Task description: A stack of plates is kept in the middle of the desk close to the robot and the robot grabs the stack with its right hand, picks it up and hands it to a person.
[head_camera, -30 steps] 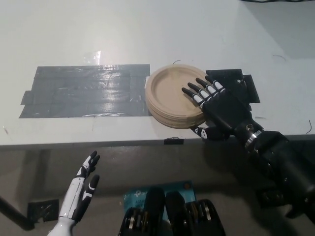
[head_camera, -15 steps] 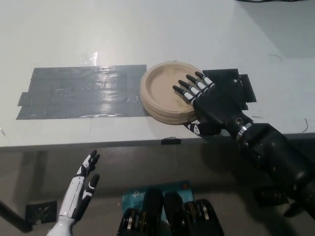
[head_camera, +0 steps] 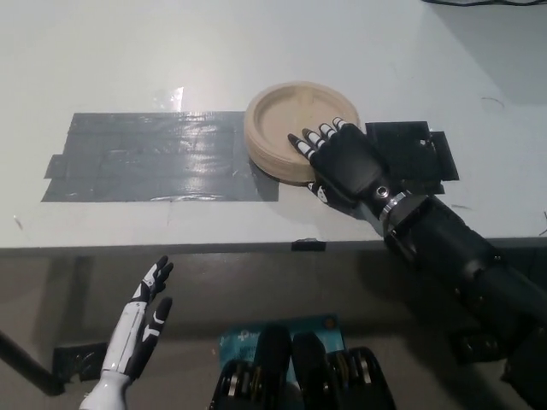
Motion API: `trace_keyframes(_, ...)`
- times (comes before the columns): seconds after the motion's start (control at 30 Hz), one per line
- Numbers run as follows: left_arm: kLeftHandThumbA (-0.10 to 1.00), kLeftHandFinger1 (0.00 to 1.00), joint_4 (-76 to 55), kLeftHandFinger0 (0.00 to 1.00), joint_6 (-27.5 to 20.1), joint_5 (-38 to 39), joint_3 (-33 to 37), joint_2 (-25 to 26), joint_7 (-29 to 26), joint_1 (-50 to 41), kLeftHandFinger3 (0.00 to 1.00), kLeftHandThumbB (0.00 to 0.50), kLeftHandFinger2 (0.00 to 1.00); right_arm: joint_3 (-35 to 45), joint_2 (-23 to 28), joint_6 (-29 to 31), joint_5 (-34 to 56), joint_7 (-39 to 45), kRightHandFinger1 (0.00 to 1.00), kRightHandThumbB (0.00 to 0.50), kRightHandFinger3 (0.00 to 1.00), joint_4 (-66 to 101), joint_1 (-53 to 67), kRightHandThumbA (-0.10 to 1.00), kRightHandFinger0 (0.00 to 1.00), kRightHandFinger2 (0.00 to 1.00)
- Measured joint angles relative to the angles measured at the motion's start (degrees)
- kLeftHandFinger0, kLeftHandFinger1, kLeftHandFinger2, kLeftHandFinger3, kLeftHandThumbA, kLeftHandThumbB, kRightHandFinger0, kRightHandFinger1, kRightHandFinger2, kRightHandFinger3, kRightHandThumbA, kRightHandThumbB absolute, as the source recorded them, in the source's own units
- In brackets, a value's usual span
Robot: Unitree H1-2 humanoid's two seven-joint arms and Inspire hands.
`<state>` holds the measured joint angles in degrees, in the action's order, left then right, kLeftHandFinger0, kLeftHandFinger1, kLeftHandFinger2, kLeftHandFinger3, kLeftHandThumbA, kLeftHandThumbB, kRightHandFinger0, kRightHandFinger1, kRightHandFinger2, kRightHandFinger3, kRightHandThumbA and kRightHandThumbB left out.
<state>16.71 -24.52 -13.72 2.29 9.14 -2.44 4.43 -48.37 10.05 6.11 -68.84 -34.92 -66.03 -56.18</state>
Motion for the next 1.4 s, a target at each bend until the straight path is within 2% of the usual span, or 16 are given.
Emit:
trace_keyframes(0.1,1.0,1.0,0.0,1.0,0.0,0.0,0.0,0.0,0.0,0.1,1.0,0.362,1.0,-1.0,-0.4,-0.2,0.0,-2.8,0.03,0.271,0.31,-1.7,-0.3,-0.1,0.0,0.49)
trace_keyframes(0.17,1.0,1.0,0.0,1.0,0.0,0.0,0.0,0.0,0.0,0.4,1.0,0.365,1.0,-1.6,-0.4,-0.6,0.0,-4.7,0.06,0.267,0.26,-2.7,-0.4,-0.1,0.0,0.54)
trace_keyframes(0.23,1.0,1.0,0.0,1.0,0.0,0.0,0.0,0.0,0.0,0.5,1.0,0.361,1.0,-2.1,-0.4,-1.0,0.0,-6.3,0.09,0.258,0.28,-3.1,-0.4,-0.1,0.0,0.63)
trace_keyframes(0.4,1.0,1.0,0.0,1.0,0.0,0.0,0.0,0.0,0.0,0.7,1.0,0.36,1.0,-3.0,0.8,-1.4,0.0,-8.5,0.03,0.289,0.3,-1.7,-0.4,-0.1,0.0,0.6)
trace_keyframes(0.53,1.0,1.0,0.0,1.0,0.0,0.0,0.0,0.0,0.0,0.7,1.0,0.37,1.0,-2.3,3.9,-1.3,0.0,-8.0,0.0,0.294,0.3,4.8,0.8,-0.1,0.0,0.54)
trace_keyframes(0.57,1.0,1.0,0.0,1.0,0.0,0.0,0.0,0.0,0.0,0.7,1.0,0.373,1.0,-2.3,4.0,-1.3,0.0,-8.0,0.0,0.327,0.34,5.0,0.8,-0.1,0.0,0.47)
trace_keyframes(0.6,1.0,1.0,0.0,1.0,0.0,0.0,0.0,0.0,0.0,0.7,1.0,0.374,1.0,-1.4,5.7,-1.3,0.0,-7.4,0.0,0.416,0.38,9.4,1.9,-0.03,0.0,0.47)
trace_keyframes(0.63,1.0,1.0,0.0,1.0,0.0,0.0,0.0,0.0,0.0,0.7,1.0,0.376,1.0,-1.2,6.1,-1.3,0.0,-7.2,0.0,0.458,0.39,10.5,2.3,0.02,0.0,0.34)
trace_keyframes(0.7,1.0,1.0,0.0,1.0,0.0,0.0,0.0,0.0,0.0,0.7,1.0,0.376,1.0,-0.4,7.4,-1.2,0.0,-6.3,0.0,0.444,0.35,14.2,3.6,-0.04,0.0,0.27)
trace_keyframes(0.73,1.0,1.0,0.1,1.0,0.1,0.0,0.0,0.0,0.0,0.8,1.0,0.372,1.0,0.1,8.2,-1.2,0.0,-5.7,0.0,0.396,0.33,16.5,4.3,-0.1,0.0,0.19)
trace_keyframes(0.77,1.0,1.0,0.1,1.0,0.1,0.0,0.0,0.0,0.1,0.8,1.0,0.372,1.0,0.5,9.0,-1.2,0.0,-5.1,0.0,0.398,0.34,18.8,5.2,-0.1,0.0,0.15)
trace_keyframes(0.8,1.0,1.0,0.1,1.0,0.1,0.0,0.0,0.0,0.1,0.8,1.0,0.376,1.0,0.9,9.6,-1.2,0.0,-4.6,0.0,0.351,0.24,20.9,6.1,-0.1,0.0,0.1)
trace_keyframes(0.9,1.0,1.0,0.1,1.0,0.1,-0.1,0.0,0.0,0.1,0.8,1.0,0.348,1.0,2.0,11.2,-1.2,0.0,-3.2,0.0,0.354,0.18,26.7,8.1,-0.1,0.0,0.1)
trace_keyframes(1.1,1.0,1.0,0.1,1.0,0.1,-0.1,0.1,0.0,0.1,0.8,1.0,0.357,1.0,4.0,13.2,-1.0,0.0,-0.2,0.0,0.413,0.28,37.8,11.9,-0.1,0.0,0.09)
trace_keyframes(1.27,1.0,1.0,0.1,1.0,0.1,-0.2,0.1,0.0,0.1,0.8,1.0,0.352,1.0,6.3,14.6,-0.8,0.0,2.8,0.0,0.402,0.27,47.3,13.3,-0.1,0.0,0.0)
trace_keyframes(1.4,1.0,1.0,0.1,1.0,0.0,-0.2,0.1,0.1,0.0,0.8,1.0,0.357,1.0,9.7,15.8,-0.2,0.0,5.3,0.0,0.392,0.24,53.8,12.9,-0.1,0.0,0.0)
